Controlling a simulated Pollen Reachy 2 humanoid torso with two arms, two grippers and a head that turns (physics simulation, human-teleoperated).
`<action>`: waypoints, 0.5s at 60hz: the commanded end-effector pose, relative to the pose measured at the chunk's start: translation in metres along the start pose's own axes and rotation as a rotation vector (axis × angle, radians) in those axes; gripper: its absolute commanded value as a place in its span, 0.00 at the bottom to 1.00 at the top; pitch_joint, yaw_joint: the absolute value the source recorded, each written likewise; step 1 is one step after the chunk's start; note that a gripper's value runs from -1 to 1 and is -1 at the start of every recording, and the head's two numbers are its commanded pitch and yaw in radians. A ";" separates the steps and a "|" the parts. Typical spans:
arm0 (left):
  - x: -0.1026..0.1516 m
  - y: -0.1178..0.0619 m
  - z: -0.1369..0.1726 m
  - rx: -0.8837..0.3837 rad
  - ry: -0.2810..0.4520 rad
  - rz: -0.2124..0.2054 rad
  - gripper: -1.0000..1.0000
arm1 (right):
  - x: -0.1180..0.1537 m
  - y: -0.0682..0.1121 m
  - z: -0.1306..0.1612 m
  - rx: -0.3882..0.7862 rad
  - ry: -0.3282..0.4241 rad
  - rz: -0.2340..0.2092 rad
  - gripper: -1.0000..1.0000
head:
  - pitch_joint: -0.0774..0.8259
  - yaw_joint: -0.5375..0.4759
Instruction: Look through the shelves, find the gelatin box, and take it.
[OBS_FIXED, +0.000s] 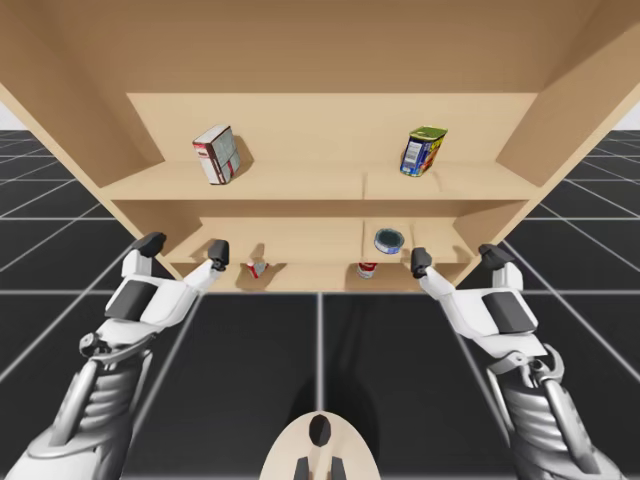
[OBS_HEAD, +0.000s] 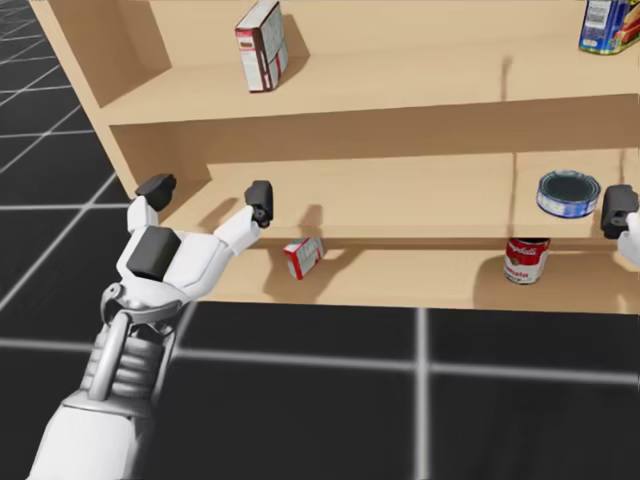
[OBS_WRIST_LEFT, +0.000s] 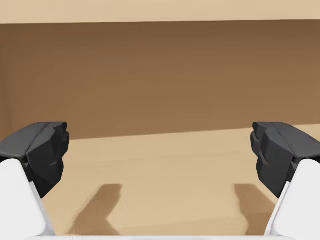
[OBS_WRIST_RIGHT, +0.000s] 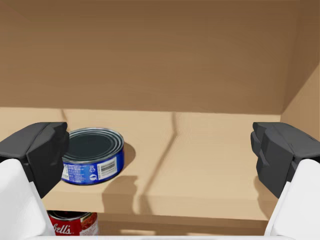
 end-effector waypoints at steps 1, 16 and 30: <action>0.002 -0.006 0.003 -0.021 0.008 0.013 0.00 | -0.002 0.003 0.001 0.000 0.005 -0.012 0.00 | 0.72 0.76; 0.020 -0.018 0.015 -0.038 0.089 0.055 0.00 | -0.008 0.002 -0.003 -0.010 0.020 -0.010 0.00 | 0.72 0.77; 0.021 -0.017 0.057 -0.191 0.240 0.119 0.00 | -0.010 0.000 -0.005 -0.013 0.024 -0.010 0.00 | 0.72 0.78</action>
